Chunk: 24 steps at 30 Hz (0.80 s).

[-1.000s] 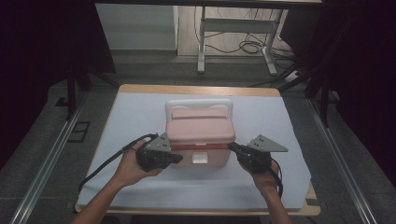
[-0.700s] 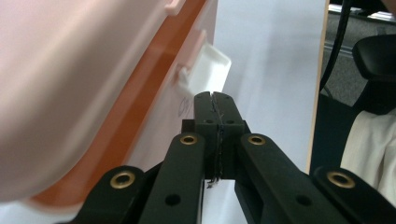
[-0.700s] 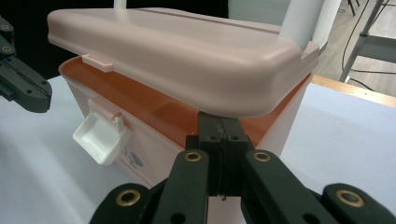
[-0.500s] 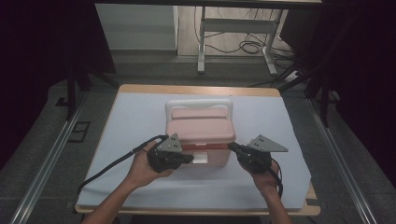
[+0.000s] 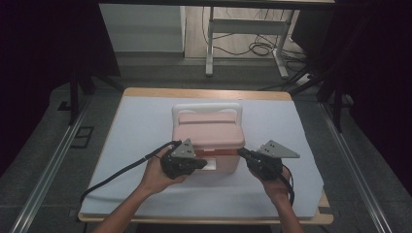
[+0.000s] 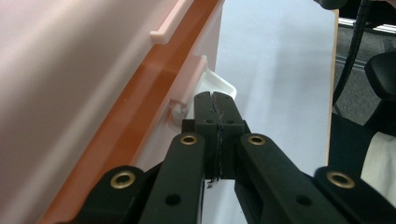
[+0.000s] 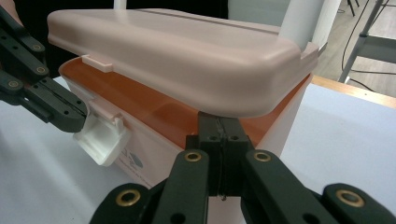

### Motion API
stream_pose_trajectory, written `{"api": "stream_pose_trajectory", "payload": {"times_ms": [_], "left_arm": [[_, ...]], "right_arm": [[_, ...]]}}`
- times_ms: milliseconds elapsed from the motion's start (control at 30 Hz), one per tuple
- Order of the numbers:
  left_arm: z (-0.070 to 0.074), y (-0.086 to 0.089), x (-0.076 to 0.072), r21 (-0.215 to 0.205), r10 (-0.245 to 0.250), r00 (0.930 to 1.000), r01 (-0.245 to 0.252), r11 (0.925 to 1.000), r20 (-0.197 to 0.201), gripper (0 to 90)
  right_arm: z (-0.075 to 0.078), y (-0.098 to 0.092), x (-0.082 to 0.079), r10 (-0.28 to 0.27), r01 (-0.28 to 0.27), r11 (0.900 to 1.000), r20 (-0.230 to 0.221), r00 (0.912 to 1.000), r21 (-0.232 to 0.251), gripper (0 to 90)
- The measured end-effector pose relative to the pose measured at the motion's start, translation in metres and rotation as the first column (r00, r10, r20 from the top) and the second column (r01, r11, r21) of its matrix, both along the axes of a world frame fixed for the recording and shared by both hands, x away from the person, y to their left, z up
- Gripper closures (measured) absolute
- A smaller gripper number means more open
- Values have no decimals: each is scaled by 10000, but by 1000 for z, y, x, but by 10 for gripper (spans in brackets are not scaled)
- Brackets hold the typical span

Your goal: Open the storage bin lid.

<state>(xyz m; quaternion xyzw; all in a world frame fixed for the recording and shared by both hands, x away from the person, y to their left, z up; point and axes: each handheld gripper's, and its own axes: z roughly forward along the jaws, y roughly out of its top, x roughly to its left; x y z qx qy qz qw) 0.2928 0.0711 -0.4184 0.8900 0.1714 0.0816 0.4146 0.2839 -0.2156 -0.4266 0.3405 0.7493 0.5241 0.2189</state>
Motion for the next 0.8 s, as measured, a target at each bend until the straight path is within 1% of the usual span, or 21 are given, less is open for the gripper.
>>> {"api": "stream_pose_trajectory", "payload": {"times_ms": [67, 133, 167, 200, 233, 367, 467, 600, 800], "left_arm": [[-1, -2, 0, 57, 31, 10000, -31, 10000, 52, 900], [-1, -5, 0, 132, -71, 10000, 70, 9999, 69, 900], [-2, -7, 0, 108, -32, 9999, 31, 9999, 111, 900], [-2, -9, 0, 214, -54, 9998, 49, 9998, 209, 900], [-2, -10, 0, 185, -18, 9997, 14, 9998, 225, 900], [-3, -14, 0, 380, -60, 9994, 46, 9993, 349, 900], [-4, -15, 0, 390, 25, 9993, -40, 9992, 375, 900], [-5, -15, 0, 456, 1, 9990, -21, 9990, 444, 900], [-5, -15, -1, 426, 20, 9990, -39, 9991, 446, 900]], "right_arm": [[0, 0, 0, 1, -1, 10000, -9, 10000, 10, 899], [0, 0, 0, 0, 0, 10000, -7, 10000, 10, 899], [0, 0, 0, 0, 0, 10000, -13, 10000, 5, 898], [0, 0, 0, 1, -1, 10000, -14, 10000, 11, 899], [0, 0, 0, 2, -2, 10000, -12, 10000, 16, 899], [0, -1, 0, -20, 20, 10000, -11, 10000, 24, 898], [1, -2, 0, -20, 20, 10000, 3, 10000, 33, 899], [1, -2, 0, -37, 37, 10000, -10, 10000, 55, 899], [1, -1, 0, -42, 42, 10000, 8, 10000, -6, 899]]}}
